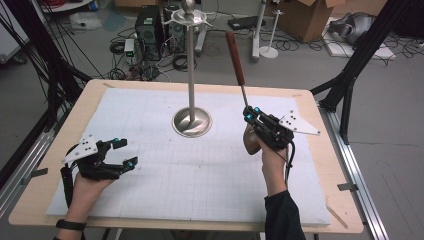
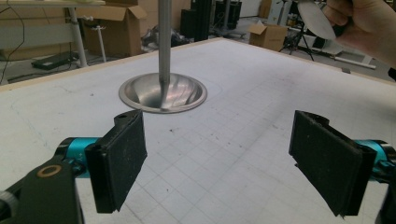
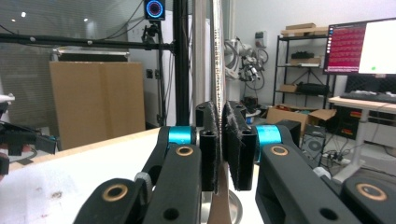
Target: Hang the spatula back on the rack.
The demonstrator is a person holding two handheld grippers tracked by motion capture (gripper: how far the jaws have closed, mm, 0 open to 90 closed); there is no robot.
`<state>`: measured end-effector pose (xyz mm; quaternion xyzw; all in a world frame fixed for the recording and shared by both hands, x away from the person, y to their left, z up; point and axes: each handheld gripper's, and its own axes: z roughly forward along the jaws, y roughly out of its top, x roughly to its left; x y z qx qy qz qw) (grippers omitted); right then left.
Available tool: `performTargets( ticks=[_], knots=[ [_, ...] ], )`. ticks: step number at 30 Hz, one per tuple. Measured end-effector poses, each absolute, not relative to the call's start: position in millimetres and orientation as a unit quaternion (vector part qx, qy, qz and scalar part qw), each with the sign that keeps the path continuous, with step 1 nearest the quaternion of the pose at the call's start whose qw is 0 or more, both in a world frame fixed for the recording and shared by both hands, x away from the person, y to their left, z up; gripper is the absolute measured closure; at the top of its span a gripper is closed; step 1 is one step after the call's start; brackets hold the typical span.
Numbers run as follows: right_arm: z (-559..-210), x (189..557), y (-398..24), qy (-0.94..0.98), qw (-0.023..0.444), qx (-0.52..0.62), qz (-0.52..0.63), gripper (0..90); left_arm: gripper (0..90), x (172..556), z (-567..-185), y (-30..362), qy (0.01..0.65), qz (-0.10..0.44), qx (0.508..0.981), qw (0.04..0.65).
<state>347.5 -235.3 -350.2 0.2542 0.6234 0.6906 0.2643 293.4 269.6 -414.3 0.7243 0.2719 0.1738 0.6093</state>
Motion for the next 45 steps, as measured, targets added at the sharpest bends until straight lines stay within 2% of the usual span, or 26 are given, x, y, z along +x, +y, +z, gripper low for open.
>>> performTargets(
  ticks=[21, 45],
  knots=[
    [-339, 374, -215, 0.617, 0.26, 0.243, 0.702, 84.5, 19.1, 292, -415, 273, 0.274, 0.173, 0.724, 0.609],
    [-336, 395, -203, 0.608, 0.233, 0.241, 0.72, 84.4, 19.1, 291, -415, 277, 0.278, 0.174, 0.721, 0.61]
  ],
)
